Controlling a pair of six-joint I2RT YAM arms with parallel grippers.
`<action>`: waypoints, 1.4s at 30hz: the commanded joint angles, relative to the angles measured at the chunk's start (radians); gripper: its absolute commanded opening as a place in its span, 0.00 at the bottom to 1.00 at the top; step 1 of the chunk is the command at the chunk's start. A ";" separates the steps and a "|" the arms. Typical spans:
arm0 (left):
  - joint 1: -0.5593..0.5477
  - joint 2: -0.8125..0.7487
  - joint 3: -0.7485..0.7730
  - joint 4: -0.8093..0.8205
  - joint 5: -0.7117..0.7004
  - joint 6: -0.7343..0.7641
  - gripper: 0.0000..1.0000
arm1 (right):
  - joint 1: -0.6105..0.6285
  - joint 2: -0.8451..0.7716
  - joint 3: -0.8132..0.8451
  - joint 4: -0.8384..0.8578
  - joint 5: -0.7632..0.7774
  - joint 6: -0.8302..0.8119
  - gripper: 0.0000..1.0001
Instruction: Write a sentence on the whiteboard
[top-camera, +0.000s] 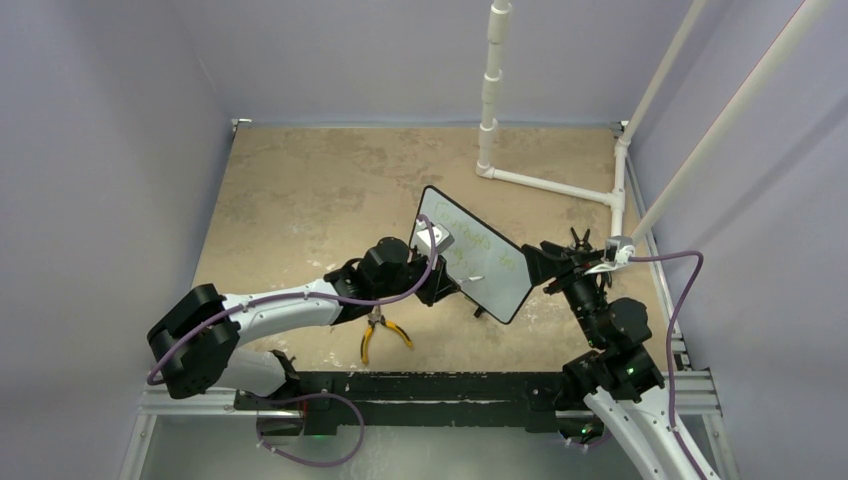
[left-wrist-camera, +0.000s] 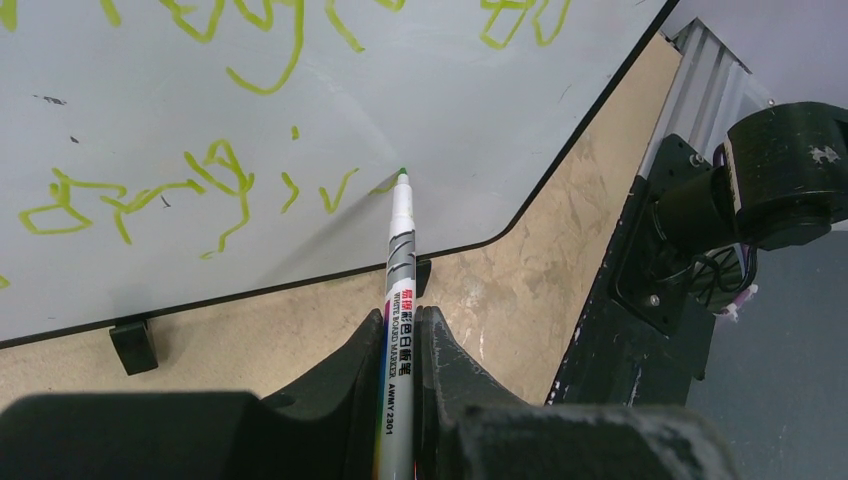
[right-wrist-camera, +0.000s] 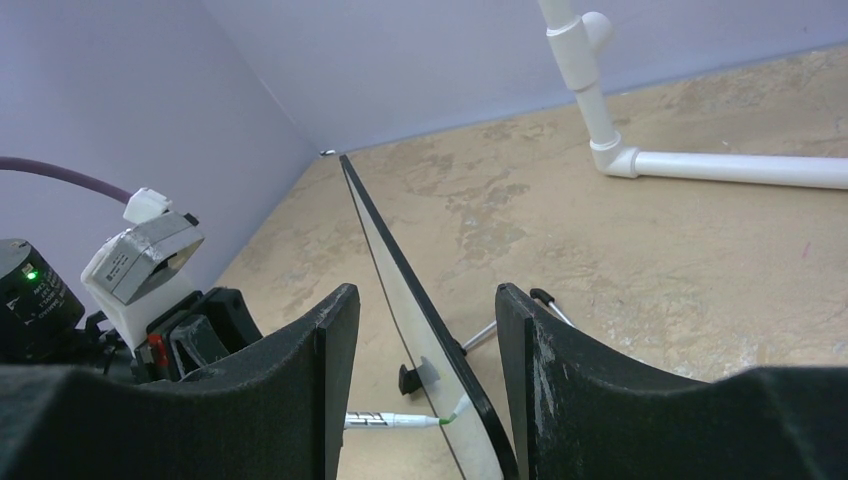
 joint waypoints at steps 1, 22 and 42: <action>0.000 -0.030 0.023 0.054 -0.055 -0.015 0.00 | 0.004 -0.005 0.005 0.011 0.015 -0.004 0.56; 0.000 -0.058 -0.059 0.028 -0.060 -0.041 0.00 | 0.005 -0.005 0.005 0.011 0.012 -0.004 0.56; 0.000 -0.036 -0.007 0.083 -0.039 -0.023 0.00 | 0.005 -0.006 0.005 0.009 0.015 -0.004 0.56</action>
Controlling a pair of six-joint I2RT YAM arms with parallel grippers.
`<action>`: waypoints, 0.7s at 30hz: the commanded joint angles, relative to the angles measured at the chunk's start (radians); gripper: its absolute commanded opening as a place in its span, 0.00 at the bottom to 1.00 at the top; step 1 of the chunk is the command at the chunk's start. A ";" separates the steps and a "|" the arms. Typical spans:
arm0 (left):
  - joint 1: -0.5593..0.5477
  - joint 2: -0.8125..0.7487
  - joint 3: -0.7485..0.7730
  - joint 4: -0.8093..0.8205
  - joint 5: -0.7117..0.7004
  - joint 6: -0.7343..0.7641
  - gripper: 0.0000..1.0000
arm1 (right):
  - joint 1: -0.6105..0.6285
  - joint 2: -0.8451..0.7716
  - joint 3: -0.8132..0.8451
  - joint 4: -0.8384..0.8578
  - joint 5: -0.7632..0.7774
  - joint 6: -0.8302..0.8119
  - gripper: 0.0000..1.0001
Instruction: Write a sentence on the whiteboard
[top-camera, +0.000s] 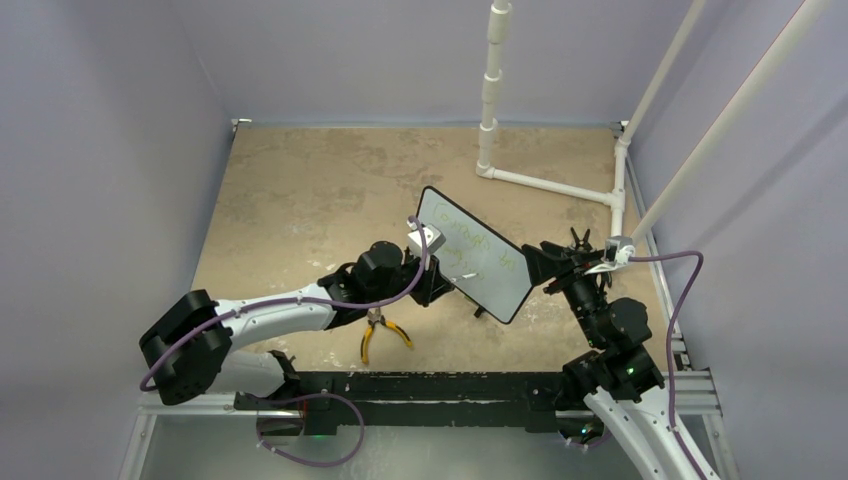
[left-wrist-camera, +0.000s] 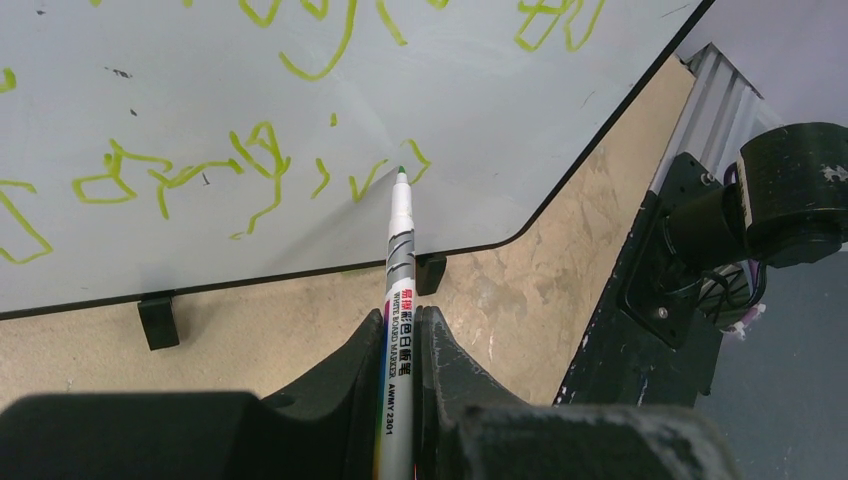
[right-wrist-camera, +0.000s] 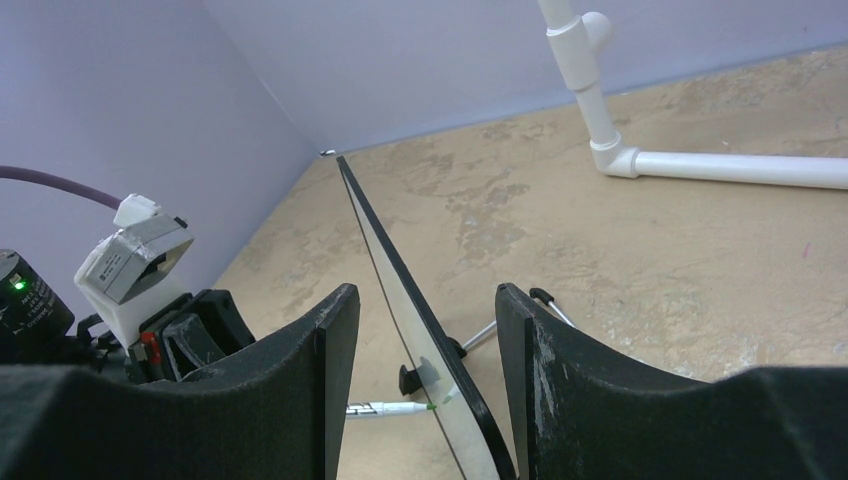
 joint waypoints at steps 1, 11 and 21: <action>0.000 0.014 0.045 0.069 0.010 0.009 0.00 | 0.004 -0.005 0.005 0.011 0.015 -0.004 0.56; 0.000 0.040 0.041 0.058 0.003 0.002 0.00 | 0.004 -0.006 0.005 0.009 0.018 -0.004 0.56; 0.000 0.023 0.000 0.039 -0.020 -0.011 0.00 | 0.004 -0.005 0.005 0.011 0.017 -0.002 0.56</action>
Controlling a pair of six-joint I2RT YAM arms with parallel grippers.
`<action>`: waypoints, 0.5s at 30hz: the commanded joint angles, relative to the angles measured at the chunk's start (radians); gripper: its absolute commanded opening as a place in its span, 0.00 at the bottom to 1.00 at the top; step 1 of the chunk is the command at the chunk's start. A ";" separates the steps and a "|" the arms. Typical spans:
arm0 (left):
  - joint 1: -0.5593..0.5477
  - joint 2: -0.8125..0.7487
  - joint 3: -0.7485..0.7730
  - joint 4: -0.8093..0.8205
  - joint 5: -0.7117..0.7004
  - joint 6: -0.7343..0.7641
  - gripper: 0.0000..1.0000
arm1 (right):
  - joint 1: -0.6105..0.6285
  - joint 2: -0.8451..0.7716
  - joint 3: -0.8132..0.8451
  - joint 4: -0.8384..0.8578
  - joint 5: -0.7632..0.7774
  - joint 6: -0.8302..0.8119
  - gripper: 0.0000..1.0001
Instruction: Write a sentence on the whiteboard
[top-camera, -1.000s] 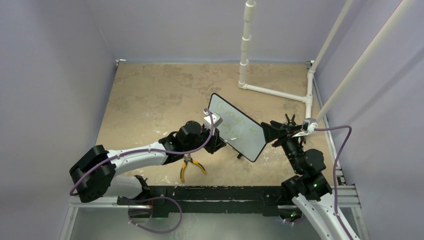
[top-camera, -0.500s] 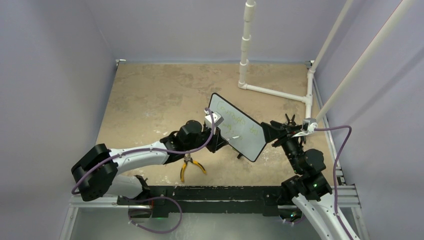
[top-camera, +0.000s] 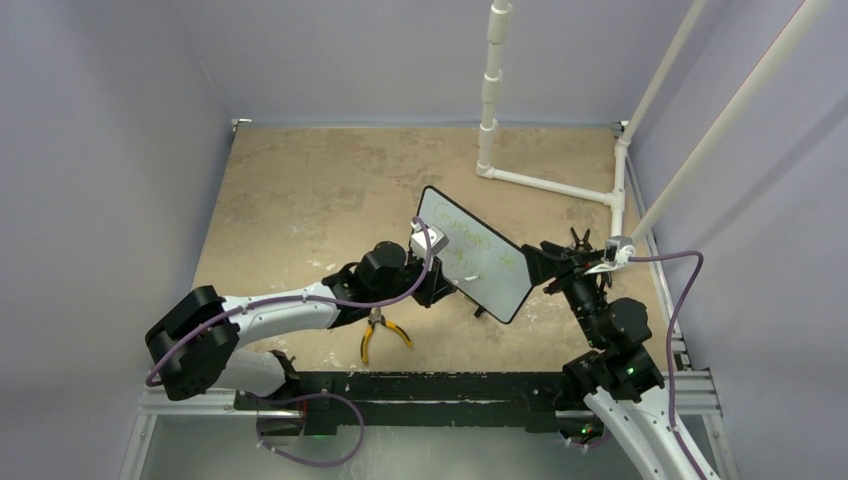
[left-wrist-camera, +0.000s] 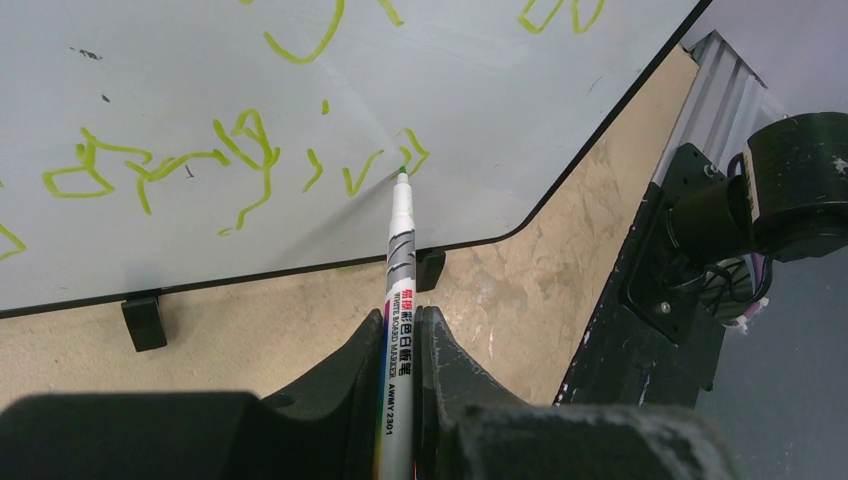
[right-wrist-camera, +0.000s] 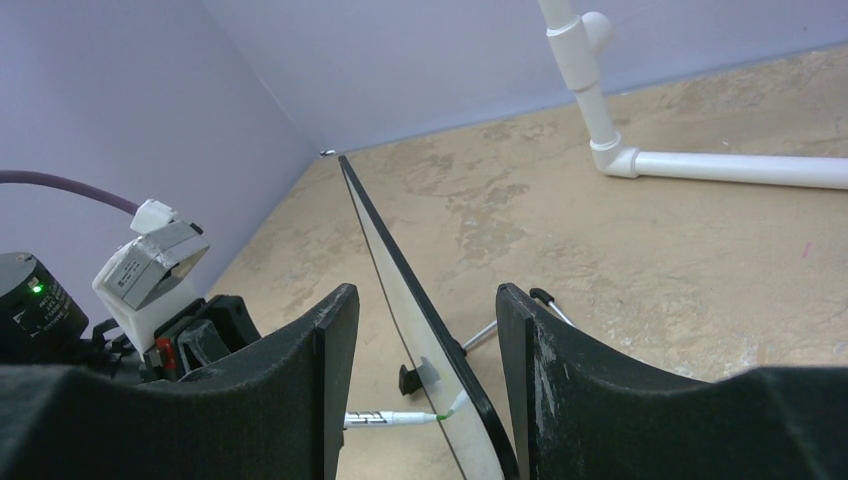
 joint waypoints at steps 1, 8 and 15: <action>0.001 -0.011 -0.009 0.022 -0.032 -0.009 0.00 | 0.005 -0.005 0.005 0.011 0.017 -0.003 0.56; 0.000 -0.007 -0.012 0.016 -0.042 -0.009 0.00 | 0.005 -0.005 0.005 0.010 0.017 -0.003 0.56; 0.001 0.008 -0.012 0.030 -0.028 -0.016 0.00 | 0.005 -0.002 0.004 0.011 0.017 -0.003 0.56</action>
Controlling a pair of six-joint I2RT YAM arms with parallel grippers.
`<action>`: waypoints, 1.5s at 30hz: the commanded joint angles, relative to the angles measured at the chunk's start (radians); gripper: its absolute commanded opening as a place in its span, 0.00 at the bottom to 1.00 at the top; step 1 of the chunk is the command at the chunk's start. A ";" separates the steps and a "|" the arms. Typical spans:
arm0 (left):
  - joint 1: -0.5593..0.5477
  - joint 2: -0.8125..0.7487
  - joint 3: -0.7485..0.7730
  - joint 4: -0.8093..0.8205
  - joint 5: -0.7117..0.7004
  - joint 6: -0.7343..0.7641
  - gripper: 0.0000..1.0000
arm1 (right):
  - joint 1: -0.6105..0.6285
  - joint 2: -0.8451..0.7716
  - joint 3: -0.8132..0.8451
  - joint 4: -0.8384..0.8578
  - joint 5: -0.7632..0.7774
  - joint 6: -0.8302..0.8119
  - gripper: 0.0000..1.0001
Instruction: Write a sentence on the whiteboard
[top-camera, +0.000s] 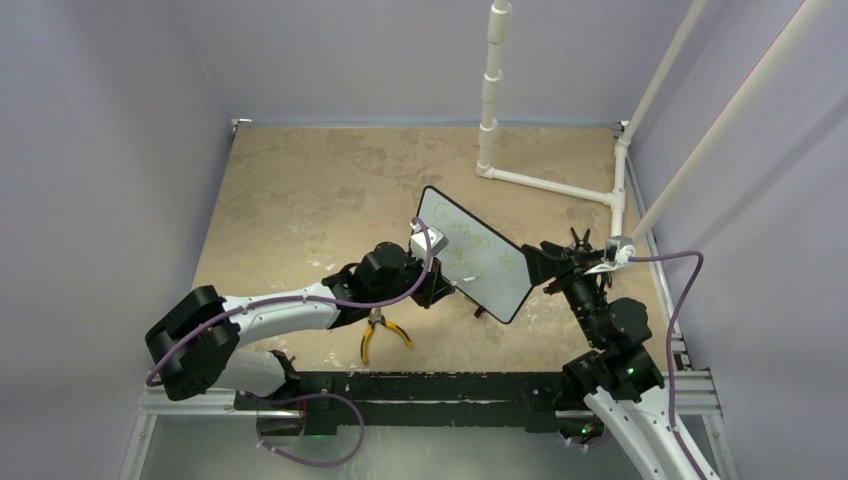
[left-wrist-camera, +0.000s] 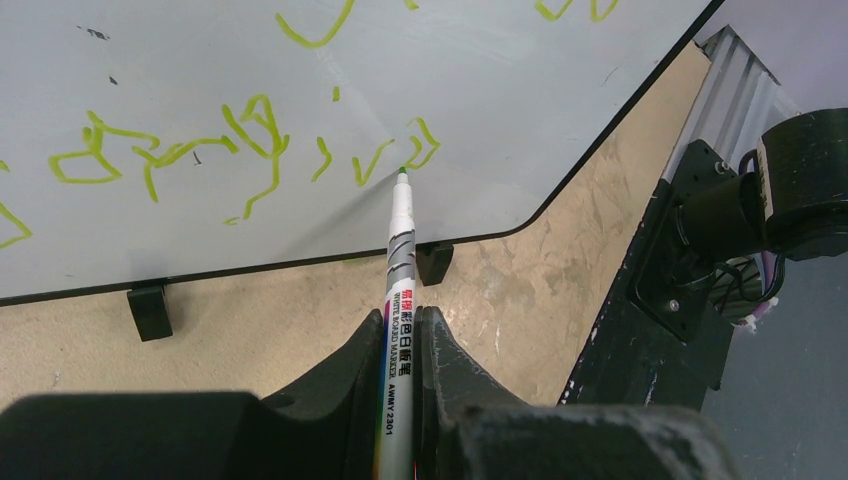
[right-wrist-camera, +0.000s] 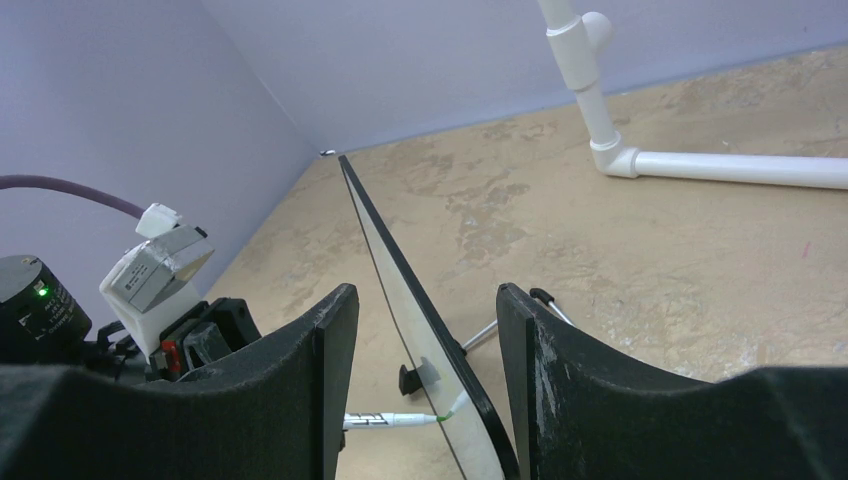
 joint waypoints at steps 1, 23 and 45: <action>0.001 0.009 -0.006 0.040 -0.015 -0.015 0.00 | 0.005 -0.002 0.004 0.011 0.017 -0.003 0.56; -0.020 0.029 -0.003 0.100 0.008 -0.045 0.00 | 0.004 0.003 0.003 0.014 0.018 -0.004 0.56; -0.032 -0.046 -0.022 0.021 0.050 -0.018 0.00 | 0.005 -0.005 0.003 0.011 0.018 -0.004 0.57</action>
